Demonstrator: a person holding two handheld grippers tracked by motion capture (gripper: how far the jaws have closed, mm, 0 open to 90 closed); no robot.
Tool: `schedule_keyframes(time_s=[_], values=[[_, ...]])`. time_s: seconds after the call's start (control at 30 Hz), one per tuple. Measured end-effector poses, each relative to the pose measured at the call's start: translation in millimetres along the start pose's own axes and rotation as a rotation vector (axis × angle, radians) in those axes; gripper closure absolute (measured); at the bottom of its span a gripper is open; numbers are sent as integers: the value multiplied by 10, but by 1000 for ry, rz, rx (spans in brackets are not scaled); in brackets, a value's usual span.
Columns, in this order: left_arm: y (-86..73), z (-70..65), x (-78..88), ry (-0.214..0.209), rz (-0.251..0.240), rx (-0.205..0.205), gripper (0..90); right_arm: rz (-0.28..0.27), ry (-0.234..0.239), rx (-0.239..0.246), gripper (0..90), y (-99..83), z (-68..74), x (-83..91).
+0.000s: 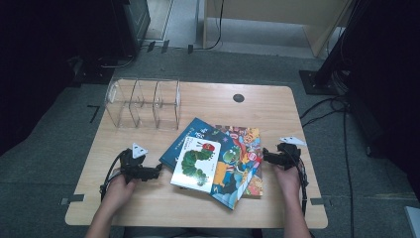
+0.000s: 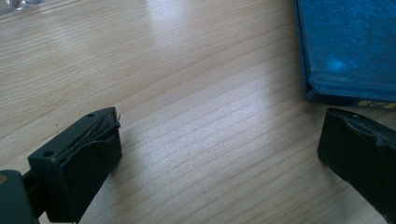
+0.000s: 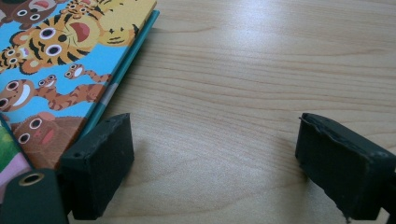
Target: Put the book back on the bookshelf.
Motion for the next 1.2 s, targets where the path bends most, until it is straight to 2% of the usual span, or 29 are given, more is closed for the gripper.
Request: schedule_keyframes(time_s=[0.23, 0.3, 0.33, 0.47, 0.5, 0.53, 0.57, 0.7, 0.8, 0.83, 0.87, 0.93, 1.03, 1.07, 1.1, 1.13, 1.2], values=[[3, -5, -4, 6, 0, 3, 0, -1, 9, 5, 124, 1, -5, 5], [2, -19, -3, -2, -2, 0, 0, -1, 13, 7, 124, 1, -5, 5], [-4, -27, 8, -20, -1, -12, 0, 2, 18, 10, 129, 4, -6, 5], [8, -29, 14, -23, 20, -14, 1, 6, 22, 4, 151, 11, -15, 11], [24, -39, 50, -46, 4, -28, 88, 8, 38, -17, 150, 21, -24, 22], [24, -39, 50, -46, 4, -28, 181, 8, 38, -17, 150, 21, -24, 22], [33, -39, 76, -51, 2, -24, 229, 31, 68, -24, 146, 39, -36, 29], [53, -27, 94, -68, 31, -15, 246, 25, 92, -14, 179, 77, -36, 75], [73, -24, 103, -84, 51, 8, 254, 7, 106, -33, 219, 115, -36, 115], [89, -26, 136, -97, 72, 30, 315, -7, 124, -53, 262, 149, -35, 157], [89, -26, 136, -97, 72, 30, 358, -7, 124, -53, 262, 149, -35, 157], [118, -16, 156, -99, 95, 46, 364, -18, 176, -50, 294, 185, 8, 212], [170, 1, 192, -102, 88, 58, 388, -24, 190, -43, 326, 215, 38, 246], [202, 14, 218, -117, 95, 72, 394, -31, 220, -54, 364, 247, 74, 280], [202, 14, 218, -117, 95, 72, 398, -31, 220, -54, 364, 247, 74, 280], [230, 21, 243, -130, 97, 75, 402, -31, 252, -64, 394, 272, 114, 302], [255, 41, 269, -143, 100, 71, 426, -34, 269, -55, 428, 286, 162, 328]])
Point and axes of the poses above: each handheld gripper's, and its own axes: x roughly backward along the jaws, y roughly out of its top, z roughly to its left, the point moved 5 cm from there along -x, roughly forward along the jaws, and after that the axes turned 15 degrees about -z, right-handed, at the moved point
